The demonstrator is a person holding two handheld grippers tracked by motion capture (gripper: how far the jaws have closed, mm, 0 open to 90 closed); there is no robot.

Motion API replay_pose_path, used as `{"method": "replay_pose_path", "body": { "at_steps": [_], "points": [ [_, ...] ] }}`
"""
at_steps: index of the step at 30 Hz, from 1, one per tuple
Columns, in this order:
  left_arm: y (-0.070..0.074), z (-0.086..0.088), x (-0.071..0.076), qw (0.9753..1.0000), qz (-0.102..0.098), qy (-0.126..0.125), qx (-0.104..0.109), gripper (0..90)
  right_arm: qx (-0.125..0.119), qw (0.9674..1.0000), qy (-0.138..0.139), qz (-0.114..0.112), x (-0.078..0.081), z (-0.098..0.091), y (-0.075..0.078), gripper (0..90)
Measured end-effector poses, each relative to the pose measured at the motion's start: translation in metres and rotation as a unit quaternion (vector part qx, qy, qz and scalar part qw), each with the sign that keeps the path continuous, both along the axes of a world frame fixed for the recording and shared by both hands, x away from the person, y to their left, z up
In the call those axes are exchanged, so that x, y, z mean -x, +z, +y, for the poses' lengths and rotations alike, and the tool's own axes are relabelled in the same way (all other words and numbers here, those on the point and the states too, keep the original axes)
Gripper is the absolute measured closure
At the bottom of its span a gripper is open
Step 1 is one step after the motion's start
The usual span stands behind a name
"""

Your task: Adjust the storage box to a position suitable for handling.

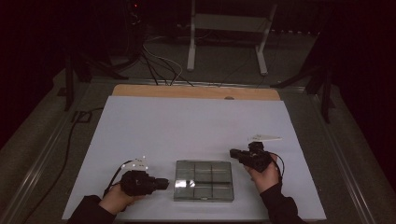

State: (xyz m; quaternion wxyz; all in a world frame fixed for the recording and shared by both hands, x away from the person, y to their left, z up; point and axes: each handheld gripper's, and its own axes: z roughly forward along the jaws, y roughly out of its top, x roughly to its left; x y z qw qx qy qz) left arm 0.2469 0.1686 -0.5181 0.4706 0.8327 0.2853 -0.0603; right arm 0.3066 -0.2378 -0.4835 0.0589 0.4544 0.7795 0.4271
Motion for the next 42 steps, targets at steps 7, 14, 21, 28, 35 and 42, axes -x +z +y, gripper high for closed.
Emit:
{"method": "replay_pose_path", "body": {
  "at_steps": [7,14,21,28,35,42],
  "points": [
    [0.017,0.005,-0.002,0.9994,-0.033,-0.008,-0.001,68.8,-0.030,0.9951,0.072,-0.062,0.006,-0.011,0.009,54.2],
    [0.025,0.003,0.002,0.9977,-0.063,-0.025,0.008,53.0,-0.049,0.9844,0.141,-0.093,0.018,-0.010,0.009,36.7],
    [0.024,0.001,0.006,0.9959,-0.081,-0.037,0.015,35.1,-0.052,0.9780,0.184,-0.082,0.025,-0.013,0.002,19.5],
    [0.017,-0.002,0.007,0.9949,-0.088,-0.050,0.006,15.8,-0.059,0.9763,0.194,-0.077,0.030,-0.019,-0.002,14.7],
    [0.007,-0.003,0.008,0.9947,-0.086,-0.055,0.010,2.4,-0.053,0.9754,0.197,-0.083,0.041,-0.026,-0.007,10.2],
    [0.002,0.000,0.011,0.9920,-0.120,-0.040,0.007,2.4,-0.040,0.9745,0.201,-0.090,0.047,-0.031,-0.014,11.9]
  ]
}}
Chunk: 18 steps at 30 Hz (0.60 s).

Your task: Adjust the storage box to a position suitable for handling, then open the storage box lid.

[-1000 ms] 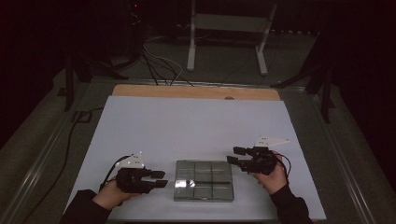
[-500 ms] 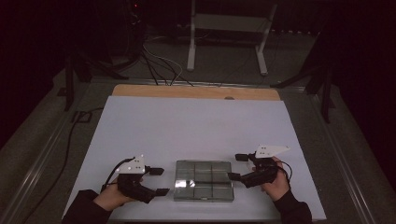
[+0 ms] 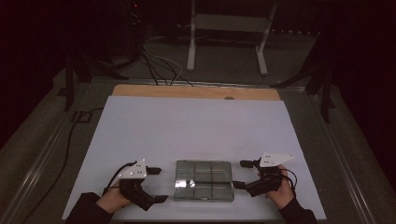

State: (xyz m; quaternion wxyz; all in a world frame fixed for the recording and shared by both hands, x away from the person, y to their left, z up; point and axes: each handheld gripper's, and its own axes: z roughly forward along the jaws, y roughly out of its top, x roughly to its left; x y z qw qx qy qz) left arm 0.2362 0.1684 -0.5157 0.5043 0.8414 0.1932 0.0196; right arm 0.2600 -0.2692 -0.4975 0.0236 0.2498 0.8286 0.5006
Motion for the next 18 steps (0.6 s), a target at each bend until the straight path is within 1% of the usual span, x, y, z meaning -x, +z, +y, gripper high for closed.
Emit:
{"method": "replay_pose_path", "body": {
  "at_steps": [3,4,7,9,10,12,13,14,16,17,18],
  "points": [
    [0.001,0.003,0.000,1.0000,0.000,0.002,0.004,2.4,0.000,0.9999,0.007,-0.011,0.005,-0.001,-0.003,11.7],
    [0.000,0.003,0.001,1.0000,-0.003,0.001,0.005,2.4,-0.001,0.9999,0.009,-0.013,0.006,-0.002,-0.004,11.0],
    [-0.001,0.004,0.001,1.0000,-0.005,-0.003,-0.002,2.4,-0.001,0.9996,0.019,-0.020,0.012,-0.003,-0.007,9.5],
    [-0.002,0.004,0.001,1.0000,-0.001,-0.006,0.001,2.4,0.000,0.9995,0.021,-0.021,0.014,-0.003,-0.007,9.2],
    [-0.002,0.004,0.001,1.0000,-0.001,-0.004,0.002,2.4,0.003,0.9995,0.021,-0.025,0.015,-0.003,-0.007,9.2],
    [-0.003,0.004,0.001,1.0000,0.007,-0.004,-0.001,2.4,0.005,0.9994,0.028,-0.021,0.016,-0.004,-0.008,8.8],
    [-0.003,0.003,0.001,0.9999,0.012,-0.005,0.000,2.5,0.006,0.9994,0.025,-0.021,0.017,-0.005,-0.008,8.8],
    [-0.002,0.003,0.002,0.9998,0.016,-0.007,-0.002,2.8,0.005,0.9994,0.029,-0.020,0.017,-0.005,-0.009,8.9],
    [-0.002,0.002,0.003,0.9998,0.012,-0.011,-0.009,2.9,0.008,0.9995,0.026,-0.017,0.017,-0.006,-0.009,8.5],
    [-0.002,0.002,0.003,0.9998,0.007,-0.012,-0.011,2.9,0.009,0.9995,0.027,-0.012,0.017,-0.007,-0.010,8.5],
    [-0.003,0.002,0.003,0.9998,0.008,-0.012,-0.012,2.9,0.010,0.9995,0.029,-0.009,0.016,-0.007,-0.010,8.5]
  ]
}}
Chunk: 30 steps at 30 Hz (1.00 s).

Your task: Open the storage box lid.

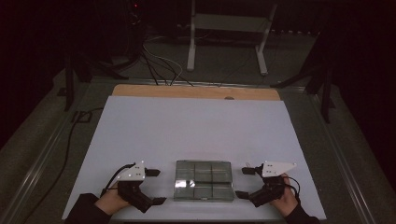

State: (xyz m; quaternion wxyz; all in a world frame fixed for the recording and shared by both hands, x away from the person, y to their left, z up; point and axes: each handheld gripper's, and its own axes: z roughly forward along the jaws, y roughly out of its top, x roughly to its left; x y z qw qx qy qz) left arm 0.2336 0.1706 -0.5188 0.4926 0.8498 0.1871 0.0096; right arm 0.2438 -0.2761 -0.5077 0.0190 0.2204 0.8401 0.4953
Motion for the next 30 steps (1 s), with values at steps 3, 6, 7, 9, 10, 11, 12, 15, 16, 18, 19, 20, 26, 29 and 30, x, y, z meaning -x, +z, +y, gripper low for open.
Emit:
{"method": "replay_pose_path", "body": {
  "at_steps": [3,6,7,9,10,11,12,15,16,18,19,20,26,29,30],
  "points": [
    [-0.002,0.002,-0.001,1.0000,0.004,0.006,-0.006,9.6,0.014,0.9998,0.008,0.007,-0.001,0.001,-0.003,9.1],
    [-0.002,0.004,0.000,0.9999,0.005,-0.001,-0.009,16.3,0.025,0.9995,0.013,0.012,-0.002,0.003,-0.004,10.9],
    [-0.002,0.003,0.001,0.9999,0.006,-0.003,-0.009,17.4,0.027,0.9995,0.013,0.013,-0.002,0.003,-0.005,12.5],
    [-0.002,0.003,0.001,0.9999,0.006,-0.007,-0.011,18.9,0.027,0.9994,0.014,0.018,-0.002,0.003,-0.006,13.2],
    [-0.002,0.003,0.002,0.9999,0.003,-0.003,-0.012,22.6,0.029,0.9993,0.014,0.019,-0.002,0.003,-0.006,15.5],
    [-0.002,0.003,0.001,0.9999,0.005,0.000,-0.011,22.9,0.031,0.9993,0.012,0.020,-0.002,0.003,-0.007,15.8],
    [-0.002,0.003,0.001,0.9999,0.005,0.001,-0.010,28.5,0.040,0.9991,0.005,0.011,0.000,0.003,-0.007,20.7],
    [-0.001,0.003,0.000,0.9999,0.004,0.003,-0.009,34.9,0.037,0.9992,-0.003,0.013,0.000,0.000,-0.008,24.5],
    [0.000,0.003,0.001,0.9999,0.002,0.002,-0.010,38.1,0.038,0.9992,-0.007,0.015,0.000,0.000,-0.008,26.5],
    [0.000,0.003,0.001,0.9999,0.002,-0.003,-0.010,47.3,0.042,0.9990,-0.010,0.015,0.002,-0.001,-0.008,34.9],
    [0.000,0.003,0.001,0.9999,0.002,-0.008,-0.011,50.6,0.042,0.9989,-0.010,0.015,0.002,-0.001,-0.008,37.3],
    [-0.001,0.002,0.000,0.9998,0.003,-0.014,-0.012,54.7,0.046,0.9988,-0.006,0.016,0.003,-0.001,-0.008,40.4],
    [-0.006,-0.002,0.000,0.9985,0.007,-0.040,-0.036,72.1,0.059,0.9970,0.022,0.044,0.003,0.000,-0.012,65.8],
    [-0.008,-0.004,-0.001,0.9984,0.014,-0.039,-0.039,78.8,0.064,0.9962,0.029,0.052,0.002,0.001,-0.013,74.0],
    [-0.010,-0.005,-0.001,0.9983,0.019,-0.040,-0.039,81.0,0.065,0.9959,0.031,0.055,0.002,0.002,-0.013,76.5]
  ]
}}
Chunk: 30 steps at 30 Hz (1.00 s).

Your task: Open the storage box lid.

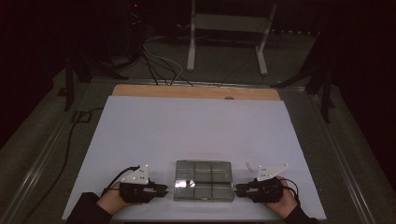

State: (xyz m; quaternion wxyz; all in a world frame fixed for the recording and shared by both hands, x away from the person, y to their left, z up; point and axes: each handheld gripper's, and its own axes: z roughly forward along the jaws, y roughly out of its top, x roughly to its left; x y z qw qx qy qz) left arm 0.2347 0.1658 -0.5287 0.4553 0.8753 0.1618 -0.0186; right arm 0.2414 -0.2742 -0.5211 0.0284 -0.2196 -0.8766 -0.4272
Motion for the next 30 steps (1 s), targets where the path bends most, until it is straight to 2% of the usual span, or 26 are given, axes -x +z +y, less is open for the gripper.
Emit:
{"method": "replay_pose_path", "body": {
  "at_steps": [2,5,8,10,15,22,30],
  "points": [
    [-0.0023,-0.0014,-0.0007,1.0000,0.004,0.001,-0.008,84.6,0.003,1.0000,0.001,0.002,0.0005,0.0009,-0.0001,80.1],
    [-0.0032,-0.0028,-0.0017,0.9999,0.011,0.003,-0.006,88.6,0.005,1.0000,0.004,0.005,0.0010,0.0015,0.0000,85.2],
    [-0.0018,-0.0031,-0.0018,1.0000,0.006,0.006,-0.003,90.0,0.006,0.9999,0.006,0.006,0.0015,0.0022,0.0002,90.0],
    [-0.0016,-0.0032,-0.0017,0.9999,0.006,0.010,-0.002,90.0,0.006,0.9999,0.009,0.007,0.0020,0.0028,0.0006,90.0],
    [-0.0029,-0.0054,-0.0007,1.0000,-0.002,0.003,-0.009,90.0,0.008,0.9998,0.012,0.014,0.0024,0.0049,0.0004,90.0],
    [-0.0037,-0.0091,0.0002,1.0000,0.000,-0.008,-0.005,90.0,0.003,0.9997,0.014,0.020,0.0030,0.0059,0.0016,90.0],
    [-0.0034,-0.0091,-0.0007,1.0000,0.003,-0.005,0.000,90.0,-0.008,0.9995,0.015,0.026,0.0032,0.0044,0.0030,90.0]
  ]
}}
